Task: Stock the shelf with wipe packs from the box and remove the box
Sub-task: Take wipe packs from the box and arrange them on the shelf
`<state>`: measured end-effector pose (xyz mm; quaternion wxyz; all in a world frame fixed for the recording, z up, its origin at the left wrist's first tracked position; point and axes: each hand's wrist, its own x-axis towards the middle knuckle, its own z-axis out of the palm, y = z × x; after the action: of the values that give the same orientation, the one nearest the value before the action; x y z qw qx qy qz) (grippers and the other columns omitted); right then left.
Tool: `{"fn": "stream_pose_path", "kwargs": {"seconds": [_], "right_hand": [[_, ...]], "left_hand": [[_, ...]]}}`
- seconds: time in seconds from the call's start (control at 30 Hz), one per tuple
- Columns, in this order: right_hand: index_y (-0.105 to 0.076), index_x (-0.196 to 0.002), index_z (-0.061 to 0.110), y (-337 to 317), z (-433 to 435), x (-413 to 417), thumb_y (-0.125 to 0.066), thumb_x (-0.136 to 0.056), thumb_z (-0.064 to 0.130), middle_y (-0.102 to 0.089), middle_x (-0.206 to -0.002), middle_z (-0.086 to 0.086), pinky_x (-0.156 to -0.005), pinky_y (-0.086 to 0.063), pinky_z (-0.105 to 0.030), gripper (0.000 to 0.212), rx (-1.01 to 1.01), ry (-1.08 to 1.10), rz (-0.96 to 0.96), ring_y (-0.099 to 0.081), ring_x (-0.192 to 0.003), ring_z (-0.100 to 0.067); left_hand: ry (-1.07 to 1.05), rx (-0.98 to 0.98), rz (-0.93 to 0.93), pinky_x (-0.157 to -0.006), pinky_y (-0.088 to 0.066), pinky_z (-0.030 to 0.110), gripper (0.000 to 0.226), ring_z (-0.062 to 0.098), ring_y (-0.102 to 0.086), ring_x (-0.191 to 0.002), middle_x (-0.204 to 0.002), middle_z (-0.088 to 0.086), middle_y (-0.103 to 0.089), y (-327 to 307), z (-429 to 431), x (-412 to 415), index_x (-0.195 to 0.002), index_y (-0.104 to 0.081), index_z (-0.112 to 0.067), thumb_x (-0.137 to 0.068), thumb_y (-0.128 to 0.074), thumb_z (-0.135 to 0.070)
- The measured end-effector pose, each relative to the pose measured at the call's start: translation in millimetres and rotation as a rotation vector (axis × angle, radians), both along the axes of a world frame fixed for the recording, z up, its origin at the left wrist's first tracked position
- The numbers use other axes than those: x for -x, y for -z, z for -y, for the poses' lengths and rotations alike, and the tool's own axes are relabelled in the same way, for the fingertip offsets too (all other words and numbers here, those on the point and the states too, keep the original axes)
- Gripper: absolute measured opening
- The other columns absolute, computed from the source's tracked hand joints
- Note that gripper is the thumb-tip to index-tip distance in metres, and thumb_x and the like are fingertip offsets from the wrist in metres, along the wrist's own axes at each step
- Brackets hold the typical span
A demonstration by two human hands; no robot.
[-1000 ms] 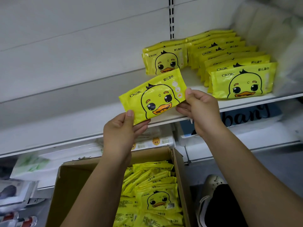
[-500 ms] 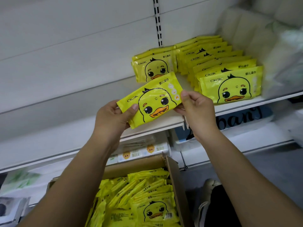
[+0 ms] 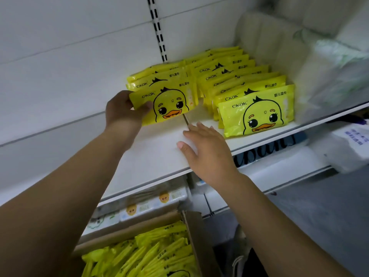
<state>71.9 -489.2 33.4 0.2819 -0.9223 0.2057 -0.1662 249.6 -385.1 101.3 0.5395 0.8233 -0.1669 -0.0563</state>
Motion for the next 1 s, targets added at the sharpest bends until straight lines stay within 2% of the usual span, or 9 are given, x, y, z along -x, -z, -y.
{"fn": "stream_pose_path", "kwargs": {"seconds": [0.07,0.17,0.33,0.5,0.67,0.77,0.8,0.87,1.0], "right_hand": [[-0.065,-0.131,0.018,4,-2,-2,-0.040,-0.096,0.053,-0.052,-0.150,-0.006,-0.120,-0.023,-0.044,0.056,0.113,-0.007,-0.037,-0.039,-0.145,-0.028],[-0.064,-0.132,0.020,6,-3,-4,-0.041,-0.096,0.054,-0.050,-0.152,-0.003,-0.119,-0.020,-0.043,0.054,0.161,-0.001,-0.053,-0.037,-0.146,-0.027],[-0.066,-0.127,0.022,7,-5,-5,-0.040,-0.097,0.054,-0.054,-0.148,-0.001,-0.115,-0.021,-0.042,0.051,0.203,0.024,-0.033,-0.042,-0.143,-0.026],[-0.067,-0.124,0.022,7,-6,-6,-0.038,-0.096,0.053,-0.057,-0.146,-0.001,-0.114,-0.027,-0.044,0.051,0.217,0.042,-0.007,-0.045,-0.140,-0.026],[-0.064,-0.129,0.022,2,-5,-6,-0.041,-0.097,0.052,-0.052,-0.151,-0.001,-0.116,-0.023,-0.044,0.050,0.197,0.011,-0.059,-0.039,-0.144,-0.026],[-0.056,-0.141,0.022,-6,-7,-4,-0.032,-0.095,0.056,-0.039,-0.160,-0.001,-0.123,-0.012,-0.042,0.062,0.111,-0.028,-0.139,-0.024,-0.152,-0.023],[-0.053,-0.144,0.022,-8,-8,-3,-0.032,-0.096,0.057,-0.035,-0.161,-0.001,-0.124,-0.008,-0.041,0.063,0.085,-0.032,-0.149,-0.021,-0.153,-0.022],[-0.050,-0.146,0.020,-12,-14,-1,-0.039,-0.102,0.054,-0.035,-0.161,-0.003,-0.126,-0.009,-0.041,0.057,0.045,-0.035,-0.136,-0.021,-0.153,-0.021],[-0.053,-0.144,0.014,-20,-41,16,-0.047,-0.103,0.047,-0.043,-0.157,-0.007,-0.123,-0.021,-0.042,0.053,0.031,-0.073,-0.101,-0.031,-0.148,-0.026]], "left_hand": [[-0.031,-0.029,0.058,-0.077,-0.056,0.037,0.021,0.025,-0.066,-0.087,-0.099,0.007,-0.072,6,10,-13,-0.091,-0.063,-0.024,-0.083,-0.082,-0.024],[-0.078,-0.081,0.169,-0.067,-0.045,0.029,0.023,0.019,-0.055,-0.080,-0.092,0.005,-0.064,13,19,-27,-0.102,-0.063,-0.016,-0.087,-0.078,-0.026],[-0.123,-0.158,0.232,-0.072,-0.044,0.033,0.032,0.023,-0.057,-0.086,-0.101,0.009,-0.064,28,20,-44,-0.103,-0.063,-0.013,-0.085,-0.078,-0.035],[-0.152,-0.178,0.184,-0.073,-0.044,0.035,0.037,0.021,-0.052,-0.083,-0.093,0.002,-0.057,36,19,-45,-0.099,-0.052,-0.017,-0.085,-0.079,-0.039],[-0.191,-0.074,0.052,-0.068,-0.043,0.020,0.043,0.014,-0.058,-0.087,-0.089,-0.009,-0.057,30,12,-33,-0.105,-0.052,-0.020,-0.082,-0.083,-0.038],[-0.171,-0.083,0.049,-0.064,-0.043,0.011,0.037,0.010,-0.058,-0.083,-0.095,-0.007,-0.061,23,-8,-14,-0.111,-0.058,-0.015,-0.085,-0.081,-0.030],[-0.145,-0.103,0.064,-0.066,-0.045,0.011,0.035,0.010,-0.060,-0.085,-0.100,-0.006,-0.063,22,-18,-7,-0.112,-0.060,-0.013,-0.086,-0.079,-0.028],[-0.069,-0.164,0.102,-0.080,-0.051,0.021,0.031,0.014,-0.064,-0.096,-0.110,-0.004,-0.066,21,-42,9,-0.112,-0.063,-0.013,-0.088,-0.077,-0.026],[0.026,-0.338,0.162,-0.092,-0.041,0.023,0.038,0.013,-0.058,-0.114,-0.128,-0.004,-0.061,17,-104,48,-0.124,-0.062,-0.016,-0.092,-0.073,-0.034]]}}
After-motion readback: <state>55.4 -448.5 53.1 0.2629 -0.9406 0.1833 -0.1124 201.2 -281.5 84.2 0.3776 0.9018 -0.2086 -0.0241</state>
